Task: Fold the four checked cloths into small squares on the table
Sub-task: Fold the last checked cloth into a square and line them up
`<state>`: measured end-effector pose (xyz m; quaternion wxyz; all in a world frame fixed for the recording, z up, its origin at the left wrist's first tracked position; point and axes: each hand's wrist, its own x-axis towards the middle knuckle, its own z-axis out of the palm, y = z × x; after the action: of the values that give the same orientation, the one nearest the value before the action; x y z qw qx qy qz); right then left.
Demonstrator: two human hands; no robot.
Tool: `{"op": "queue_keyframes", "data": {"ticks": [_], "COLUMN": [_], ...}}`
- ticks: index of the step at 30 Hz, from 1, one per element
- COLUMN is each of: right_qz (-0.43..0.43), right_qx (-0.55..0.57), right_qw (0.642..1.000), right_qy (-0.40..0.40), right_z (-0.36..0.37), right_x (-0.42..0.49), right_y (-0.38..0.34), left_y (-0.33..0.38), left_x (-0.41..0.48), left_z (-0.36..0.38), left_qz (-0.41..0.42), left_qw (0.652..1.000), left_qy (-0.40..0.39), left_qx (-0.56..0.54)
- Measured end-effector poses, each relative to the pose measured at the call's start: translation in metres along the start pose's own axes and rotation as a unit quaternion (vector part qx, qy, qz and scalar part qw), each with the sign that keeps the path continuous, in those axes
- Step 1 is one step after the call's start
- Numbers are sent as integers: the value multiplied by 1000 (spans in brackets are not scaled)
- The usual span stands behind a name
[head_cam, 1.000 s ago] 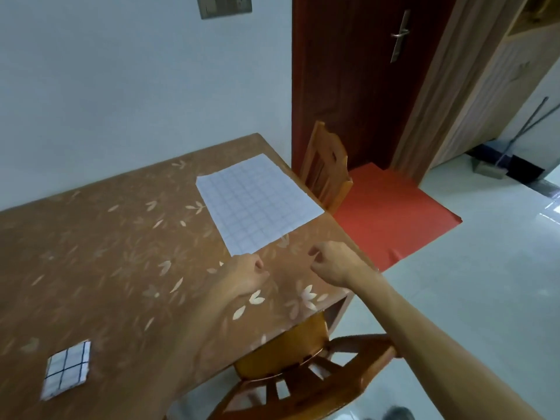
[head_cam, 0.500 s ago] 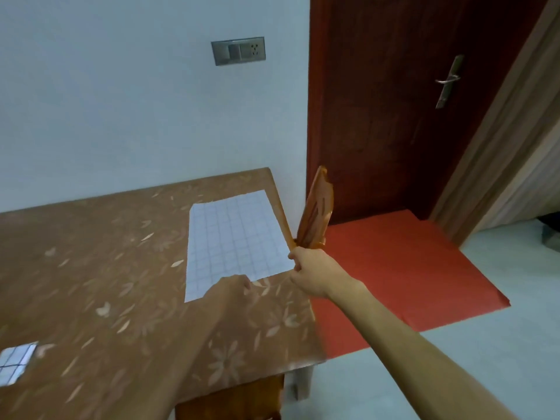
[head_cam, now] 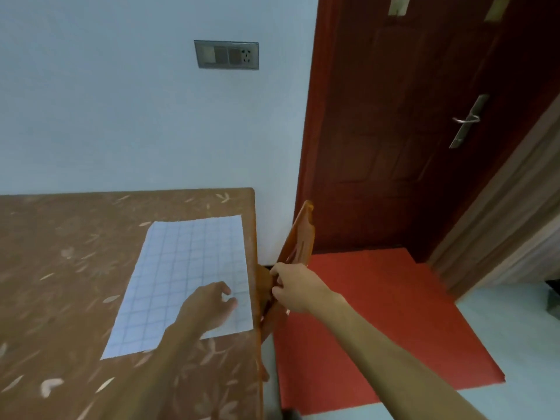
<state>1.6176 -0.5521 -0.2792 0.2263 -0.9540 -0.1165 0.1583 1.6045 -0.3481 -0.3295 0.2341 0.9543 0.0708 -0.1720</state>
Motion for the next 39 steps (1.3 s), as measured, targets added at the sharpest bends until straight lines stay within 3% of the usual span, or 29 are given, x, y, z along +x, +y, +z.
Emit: {"op": "queue_keyframes", "data": {"ticks": [6,13,16,22,25,31,35,39], "right_qz": [-42,-133,-165,-213,-258,-406,-464,-497], "right_qx": [0,-41,-78,-167,-190,-189,-206,-173], "right_qw": [998,978,958,905,884,803,750,751], "right_qy": [-52,-156,-222,-327,-339,-393,-424,-399], "right_z": [-25,15,46,97,112,130,134,136], "right_x": [92,178,207,262,284,306,319,322], "right_y": [3,-29,-34,-17,-4,7,7,6], "left_y": [4,-28,-39,-41,-41,-56,-62,-62], "left_x": [63,63,65,94,106,112,110,97], "left_z": [-14,21,54,113,124,126,110,98], "left_qz": [-64,-144,-176,-248,-285,-317,-378,-406], "left_qw": [998,985,979,967,958,933,885,854], "left_qy": [-14,26,52,-1,-14,141,211,254], "left_qx": [-25,-87,-89,-63,-40,-95,-174,-202]}}
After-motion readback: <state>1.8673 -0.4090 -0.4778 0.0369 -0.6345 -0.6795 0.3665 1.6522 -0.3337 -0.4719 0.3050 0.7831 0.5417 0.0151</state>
